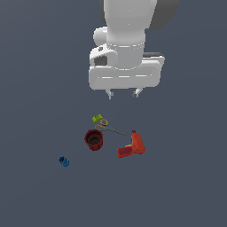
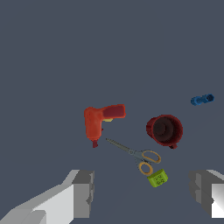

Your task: Pick up a designated object from a clutter of objects.

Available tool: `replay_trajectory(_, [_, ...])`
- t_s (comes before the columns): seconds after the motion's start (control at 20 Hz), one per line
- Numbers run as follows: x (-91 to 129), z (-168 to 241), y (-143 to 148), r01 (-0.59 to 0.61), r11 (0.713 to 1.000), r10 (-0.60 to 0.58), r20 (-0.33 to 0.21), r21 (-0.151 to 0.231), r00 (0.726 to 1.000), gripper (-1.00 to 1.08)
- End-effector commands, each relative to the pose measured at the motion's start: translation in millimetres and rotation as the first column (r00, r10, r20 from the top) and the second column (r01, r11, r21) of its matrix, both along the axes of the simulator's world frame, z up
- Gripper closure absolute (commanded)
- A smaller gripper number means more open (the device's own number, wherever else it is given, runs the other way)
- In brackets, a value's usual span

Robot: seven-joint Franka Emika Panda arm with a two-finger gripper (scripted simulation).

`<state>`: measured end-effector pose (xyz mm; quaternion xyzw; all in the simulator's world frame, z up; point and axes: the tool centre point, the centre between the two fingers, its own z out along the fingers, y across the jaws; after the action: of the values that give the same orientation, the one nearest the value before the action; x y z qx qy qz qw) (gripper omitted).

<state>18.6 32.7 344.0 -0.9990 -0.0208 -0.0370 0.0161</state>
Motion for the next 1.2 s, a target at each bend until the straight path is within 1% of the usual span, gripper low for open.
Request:
replay_trajectory(0.0, [1.8, -6.8, -5.1, 0.027, 1.0, -0.027, -0.018, 0.008, 0.999, -0.6])
replay_trajectory(0.15, [5.0, -18.8, -14.0, 0.077, 0.997, -0.076, -0.051, 0.021, 0.996, -0.6])
replay_trajectory(0.3, [8.7, -35.0, -25.9, 0.144, 0.989, -0.14, -0.096, 0.036, 0.985, -0.6])
replay_trajectory(0.45, [12.3, -55.7, -41.0, 0.227, 0.973, -0.218, -0.153, 0.048, 0.964, -0.6])
replay_trajectory(0.55, [14.2, -72.1, -52.7, 0.292, 0.955, -0.276, -0.198, 0.053, 0.94, -0.6])
replay_trajectory(0.65, [15.6, -90.4, -65.6, 0.362, 0.931, -0.338, -0.247, 0.054, 0.908, -0.6])
replay_trajectory(0.8, [16.0, -118.7, -85.3, 0.464, 0.885, -0.427, -0.321, 0.046, 0.846, -0.6])
replay_trajectory(0.9, [15.1, -137.7, -98.2, 0.528, 0.848, -0.481, -0.368, 0.035, 0.796, -0.6])
replay_trajectory(1.15, [9.5, -182.8, -127.8, 0.663, 0.749, -0.588, -0.469, -0.008, 0.659, -0.6])
